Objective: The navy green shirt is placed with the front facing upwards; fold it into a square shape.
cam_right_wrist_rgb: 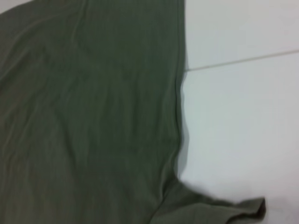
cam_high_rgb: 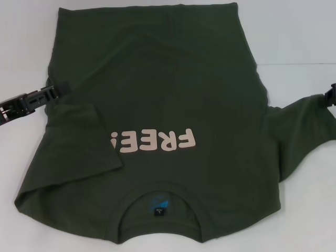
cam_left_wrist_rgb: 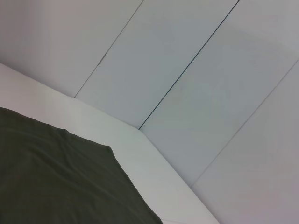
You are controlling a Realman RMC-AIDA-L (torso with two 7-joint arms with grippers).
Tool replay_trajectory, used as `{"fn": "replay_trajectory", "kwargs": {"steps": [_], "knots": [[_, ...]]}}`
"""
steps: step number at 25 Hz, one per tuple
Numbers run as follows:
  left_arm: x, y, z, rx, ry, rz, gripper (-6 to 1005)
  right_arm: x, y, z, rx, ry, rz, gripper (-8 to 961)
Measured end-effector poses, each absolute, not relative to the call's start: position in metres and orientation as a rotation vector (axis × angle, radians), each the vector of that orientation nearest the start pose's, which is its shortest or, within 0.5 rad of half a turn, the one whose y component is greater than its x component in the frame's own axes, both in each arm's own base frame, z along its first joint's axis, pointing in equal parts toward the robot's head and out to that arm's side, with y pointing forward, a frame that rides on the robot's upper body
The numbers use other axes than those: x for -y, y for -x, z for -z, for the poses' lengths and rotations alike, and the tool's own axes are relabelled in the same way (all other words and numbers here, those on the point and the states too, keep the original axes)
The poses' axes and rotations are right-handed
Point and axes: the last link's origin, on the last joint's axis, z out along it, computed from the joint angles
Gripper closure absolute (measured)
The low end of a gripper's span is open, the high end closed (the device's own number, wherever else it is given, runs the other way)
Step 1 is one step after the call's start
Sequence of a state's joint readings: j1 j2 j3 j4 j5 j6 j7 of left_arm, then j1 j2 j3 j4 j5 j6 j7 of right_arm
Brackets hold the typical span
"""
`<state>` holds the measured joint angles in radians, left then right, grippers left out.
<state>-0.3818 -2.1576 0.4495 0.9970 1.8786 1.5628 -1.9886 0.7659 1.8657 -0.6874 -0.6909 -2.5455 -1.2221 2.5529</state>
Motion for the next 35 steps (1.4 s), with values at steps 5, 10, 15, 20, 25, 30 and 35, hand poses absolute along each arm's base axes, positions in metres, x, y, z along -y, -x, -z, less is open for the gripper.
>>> {"fn": "replay_trajectory", "kwargs": {"steps": [5,10,15,20,25,30,35], "knots": [[-0.319,0.284,-0.081,1.260,2.124,1.052,306,-0.441,-0.284,-0.097,-1.545,1.971,-0.147,945],[-0.319,0.284,-0.081,1.268,2.121,1.054,307,-0.445,-0.281,-0.100,-1.538,1.951,-0.178,945],[-0.319,0.285,-0.081,1.269,2.119,1.054,307,-0.445,-0.278,-0.095,-1.549,1.967,-0.171,945],[-0.320,0.284,-0.081,1.265,2.120,1.053,308,-0.435,-0.274,-0.084,-1.601,2.041,-0.132,944],[-0.321,0.283,-0.082,1.259,2.118,1.058,308,-0.424,-0.262,-0.076,-1.683,2.131,-0.158,944],[-0.322,0.282,-0.083,1.254,2.114,1.076,308,-0.425,-0.250,-0.071,-1.693,2.182,-0.163,944],[-0.321,0.283,-0.083,1.256,2.104,1.085,307,-0.427,-0.234,-0.055,-1.722,2.233,-0.179,944]]}}
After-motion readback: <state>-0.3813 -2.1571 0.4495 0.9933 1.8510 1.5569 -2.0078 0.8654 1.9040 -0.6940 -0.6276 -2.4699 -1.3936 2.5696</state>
